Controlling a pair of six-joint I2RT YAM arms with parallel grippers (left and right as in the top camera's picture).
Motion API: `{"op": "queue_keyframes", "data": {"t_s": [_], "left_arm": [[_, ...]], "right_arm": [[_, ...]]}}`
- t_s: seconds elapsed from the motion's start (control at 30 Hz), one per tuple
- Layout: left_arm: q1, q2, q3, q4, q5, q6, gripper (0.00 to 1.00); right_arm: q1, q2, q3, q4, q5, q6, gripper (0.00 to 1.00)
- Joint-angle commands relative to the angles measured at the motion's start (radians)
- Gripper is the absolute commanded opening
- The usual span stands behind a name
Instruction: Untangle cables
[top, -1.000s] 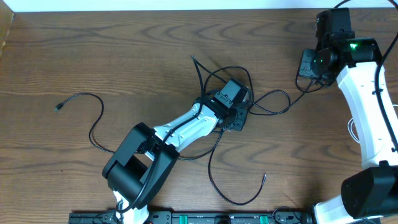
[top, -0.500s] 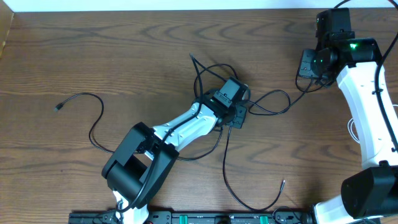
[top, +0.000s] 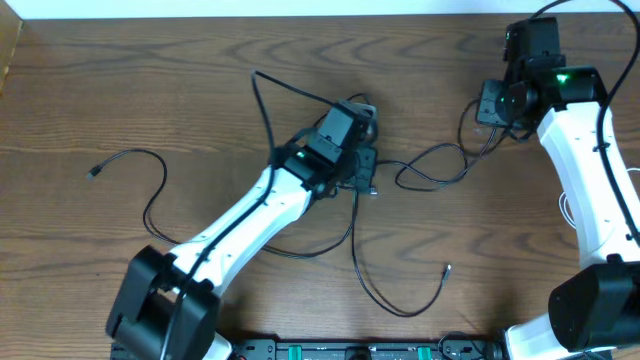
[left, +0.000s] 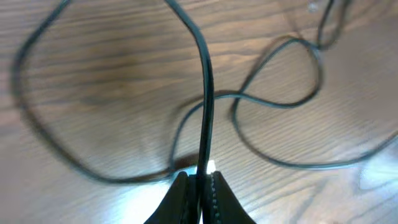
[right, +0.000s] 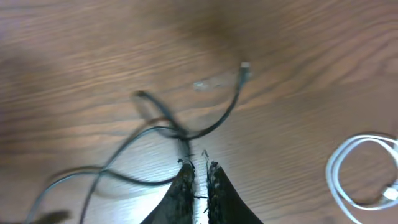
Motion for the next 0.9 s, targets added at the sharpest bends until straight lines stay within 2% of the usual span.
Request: {"op": "queue_keyframes", "data": {"t_s": [0.0, 0.1, 0.13, 0.2, 0.27, 0.33, 0.5, 0.57, 0.87], "left_arm": [[0.030, -0.007, 0.014, -0.066, -0.098, 0.006, 0.07], [0.045, -0.006, 0.014, -0.139, -0.100, 0.006, 0.07], [0.050, -0.006, 0.014, -0.159, -0.111, 0.006, 0.07], [0.060, -0.006, 0.014, -0.215, -0.174, 0.005, 0.07], [0.070, -0.006, 0.014, -0.257, -0.230, 0.005, 0.07], [0.085, -0.006, 0.014, -0.294, -0.255, 0.005, 0.08], [0.114, -0.006, 0.011, -0.314, -0.254, 0.005, 0.08], [0.117, -0.006, 0.010, -0.314, -0.254, 0.005, 0.08], [0.118, -0.006, 0.000, -0.344, -0.254, 0.005, 0.09]], "right_arm": [[-0.025, 0.007, -0.025, 0.011, 0.143, 0.010, 0.07], [-0.054, 0.007, -0.035, 0.025, 0.147, 0.011, 0.07], [-0.064, 0.007, -0.035, 0.025, 0.145, 0.018, 0.11], [-0.084, 0.007, -0.035, 0.025, 0.138, 0.021, 0.32], [-0.097, 0.007, -0.035, 0.028, 0.084, 0.021, 0.47], [-0.104, 0.007, -0.035, 0.038, -0.049, 0.021, 0.61], [-0.077, 0.008, -0.052, 0.097, -0.425, -0.003, 0.64], [-0.048, 0.009, -0.074, 0.127, -0.489, -0.005, 0.63], [0.164, 0.044, -0.233, 0.262, -0.507, 0.097, 0.58]]}}
